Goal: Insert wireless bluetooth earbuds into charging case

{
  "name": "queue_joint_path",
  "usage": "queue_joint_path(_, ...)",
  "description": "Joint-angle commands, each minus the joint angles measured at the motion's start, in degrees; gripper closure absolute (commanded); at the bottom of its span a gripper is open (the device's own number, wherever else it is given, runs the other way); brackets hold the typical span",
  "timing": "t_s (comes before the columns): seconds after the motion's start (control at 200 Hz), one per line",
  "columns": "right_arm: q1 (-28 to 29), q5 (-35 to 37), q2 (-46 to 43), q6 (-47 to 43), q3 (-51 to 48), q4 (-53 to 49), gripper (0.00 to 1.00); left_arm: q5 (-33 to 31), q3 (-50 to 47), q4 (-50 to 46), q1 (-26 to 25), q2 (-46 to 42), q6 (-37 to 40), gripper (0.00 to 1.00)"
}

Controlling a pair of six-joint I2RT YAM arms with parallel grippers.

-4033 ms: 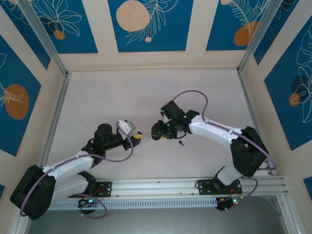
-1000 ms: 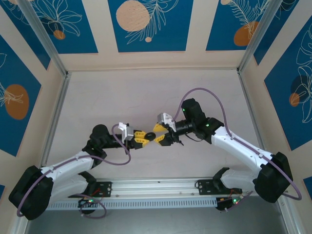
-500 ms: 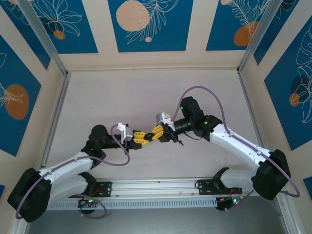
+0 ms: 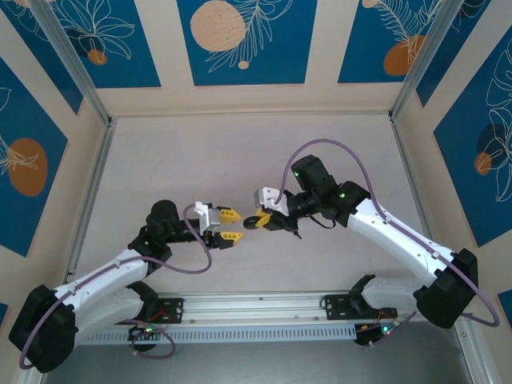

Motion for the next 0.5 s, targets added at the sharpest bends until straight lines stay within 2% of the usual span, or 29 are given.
queue_joint_path(0.0,1.9,7.5,-0.4,-5.5,3.0,-8.0,0.88,-0.6,2.6,-8.1,-0.6,-0.6,5.2,0.53)
queue_joint_path(0.185,5.2,13.0,2.7,-6.8,6.6,-11.2,0.89,-0.6,3.8,-11.4,-1.3,0.0,6.8,0.52)
queue_joint_path(0.495,8.1,9.4,5.5,-6.5,7.6,-8.5,0.88,-0.8,4.5,-12.8,-2.0,1.0,7.7,0.52)
